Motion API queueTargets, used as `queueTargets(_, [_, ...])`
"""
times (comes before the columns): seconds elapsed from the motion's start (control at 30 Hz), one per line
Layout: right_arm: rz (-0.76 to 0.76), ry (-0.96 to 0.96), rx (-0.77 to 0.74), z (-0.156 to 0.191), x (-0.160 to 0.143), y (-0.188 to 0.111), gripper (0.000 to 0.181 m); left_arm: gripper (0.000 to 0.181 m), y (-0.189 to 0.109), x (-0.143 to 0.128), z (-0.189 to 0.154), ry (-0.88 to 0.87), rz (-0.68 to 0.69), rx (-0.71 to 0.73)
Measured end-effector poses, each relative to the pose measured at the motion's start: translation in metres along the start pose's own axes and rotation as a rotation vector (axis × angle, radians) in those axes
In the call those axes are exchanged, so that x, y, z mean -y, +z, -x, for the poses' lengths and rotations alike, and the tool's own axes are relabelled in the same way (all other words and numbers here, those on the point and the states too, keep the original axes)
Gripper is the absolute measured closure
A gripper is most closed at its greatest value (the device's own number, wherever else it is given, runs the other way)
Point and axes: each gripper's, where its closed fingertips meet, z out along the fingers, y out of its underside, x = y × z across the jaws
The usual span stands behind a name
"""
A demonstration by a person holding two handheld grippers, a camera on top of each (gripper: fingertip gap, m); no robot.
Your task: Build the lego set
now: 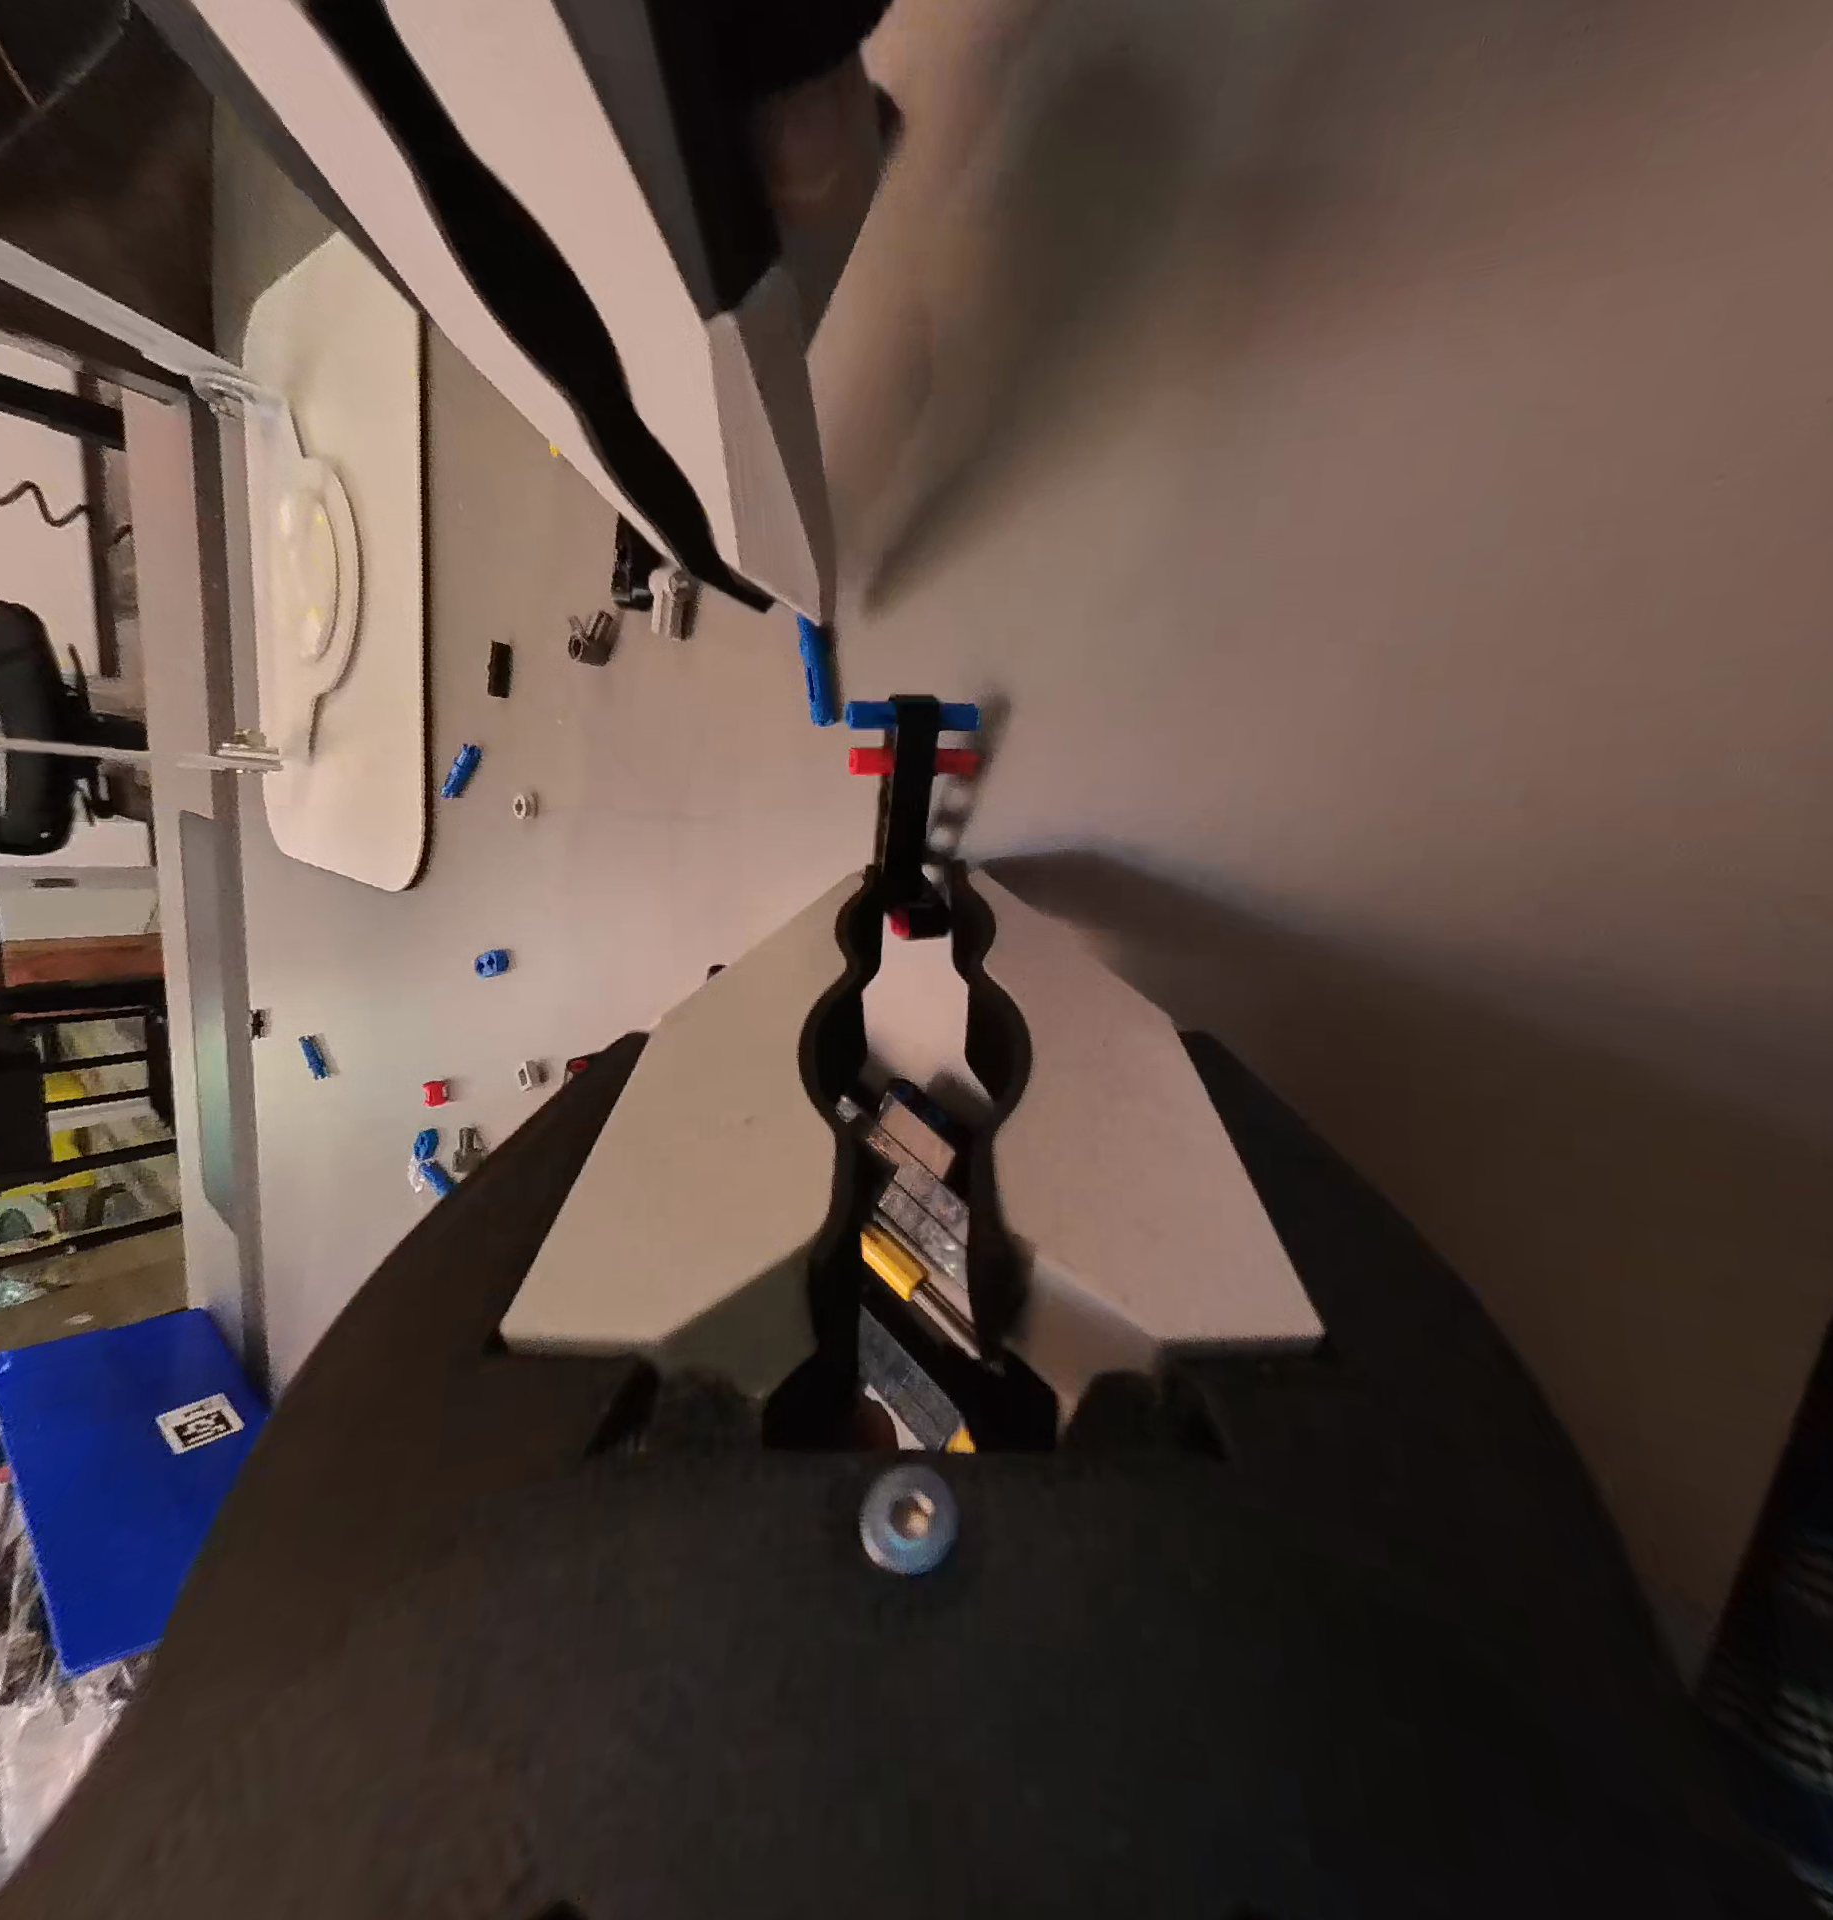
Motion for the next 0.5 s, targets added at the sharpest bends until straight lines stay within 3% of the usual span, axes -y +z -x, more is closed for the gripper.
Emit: queueTargets(0.5, [-0.093, 0.095, -0.046, -0.01, -0.013, -0.036, 0.166, 0.149, -0.023, 0.007, 0.0, -0.187, -0.074, -0.052])
